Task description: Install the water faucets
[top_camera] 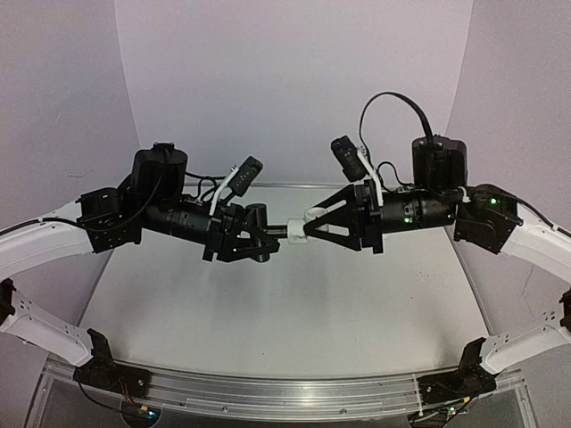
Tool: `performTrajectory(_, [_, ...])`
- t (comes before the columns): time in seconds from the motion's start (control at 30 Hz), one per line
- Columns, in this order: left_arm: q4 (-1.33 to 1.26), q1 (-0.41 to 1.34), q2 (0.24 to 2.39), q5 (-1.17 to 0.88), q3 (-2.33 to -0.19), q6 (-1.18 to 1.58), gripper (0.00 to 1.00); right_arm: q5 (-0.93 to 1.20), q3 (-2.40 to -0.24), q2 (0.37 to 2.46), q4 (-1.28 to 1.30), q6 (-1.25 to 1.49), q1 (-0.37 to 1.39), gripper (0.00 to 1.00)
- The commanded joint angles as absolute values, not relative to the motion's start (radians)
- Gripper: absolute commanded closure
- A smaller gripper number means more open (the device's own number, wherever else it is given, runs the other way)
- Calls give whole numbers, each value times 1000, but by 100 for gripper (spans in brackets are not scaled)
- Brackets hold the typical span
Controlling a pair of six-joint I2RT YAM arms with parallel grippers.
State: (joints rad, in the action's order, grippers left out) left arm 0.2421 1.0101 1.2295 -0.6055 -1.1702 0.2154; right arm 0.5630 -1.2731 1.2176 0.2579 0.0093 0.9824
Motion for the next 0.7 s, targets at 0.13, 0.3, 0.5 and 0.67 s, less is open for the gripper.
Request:
performTrajectory(0.13, [283,1028,1147,-463,-1222,39,100,698,-1291,1254,121,527,852,91])
performTrajectory(0.3, [280,1028,1148,-438,-1233,111,100,696,-1304,1265,108,545,836,55])
performTrajectory(0.5, [251,1026,1180,-448,-1248,313,100,640,-1459,1271,175,213,834,14])
performTrajectory(0.67, [171,1026,1201,-539,-1228,443,100,652,-1507,1223,298,-313,835,3])
